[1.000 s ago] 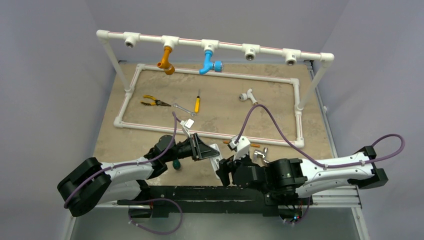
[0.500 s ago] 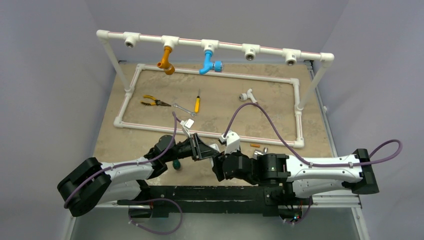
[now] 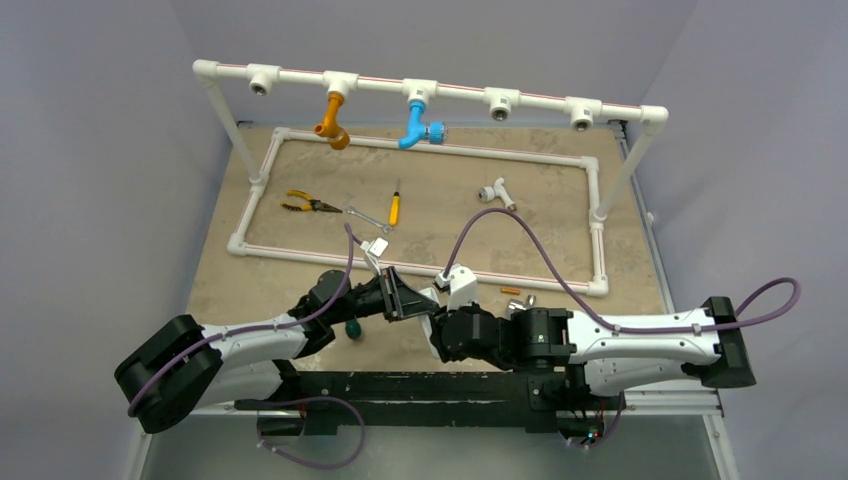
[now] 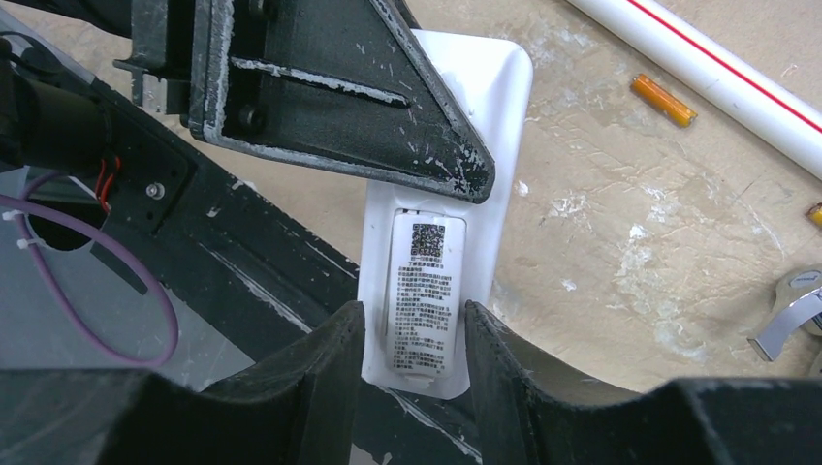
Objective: Load the batteries into the remote control
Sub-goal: Remove the battery cover from the remote control, then place the battery cover at the center of the board.
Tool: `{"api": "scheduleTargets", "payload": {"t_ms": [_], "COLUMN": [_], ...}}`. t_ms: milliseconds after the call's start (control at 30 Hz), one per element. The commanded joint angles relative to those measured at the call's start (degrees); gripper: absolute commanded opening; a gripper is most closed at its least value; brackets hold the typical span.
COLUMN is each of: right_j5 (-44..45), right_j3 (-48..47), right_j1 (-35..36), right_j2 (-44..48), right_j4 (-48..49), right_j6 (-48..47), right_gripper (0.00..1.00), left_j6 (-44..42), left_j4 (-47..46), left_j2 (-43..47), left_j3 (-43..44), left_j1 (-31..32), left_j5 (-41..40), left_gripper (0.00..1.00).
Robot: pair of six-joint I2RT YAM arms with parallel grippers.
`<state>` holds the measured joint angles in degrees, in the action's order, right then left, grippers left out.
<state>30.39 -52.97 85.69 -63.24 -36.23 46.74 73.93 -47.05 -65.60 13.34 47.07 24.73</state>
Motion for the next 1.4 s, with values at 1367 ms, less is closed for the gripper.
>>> {"api": "scheduleTargets", "payload": {"t_ms": [1367], "right_j5": [-11.25], "right_j3": [10.19], "right_j1": [-18.85], "right_j2": [4.77], "right_j4": [7.85], "right_j6": [-8.59], "right_gripper": [0.25], "left_j6": [-3.9], "left_j4": [17.96], "left_j2": [17.14], "left_j3": [-4.41], "left_j1": [0.22], "left_j5": [-5.95], "left_gripper": [0.0]}}
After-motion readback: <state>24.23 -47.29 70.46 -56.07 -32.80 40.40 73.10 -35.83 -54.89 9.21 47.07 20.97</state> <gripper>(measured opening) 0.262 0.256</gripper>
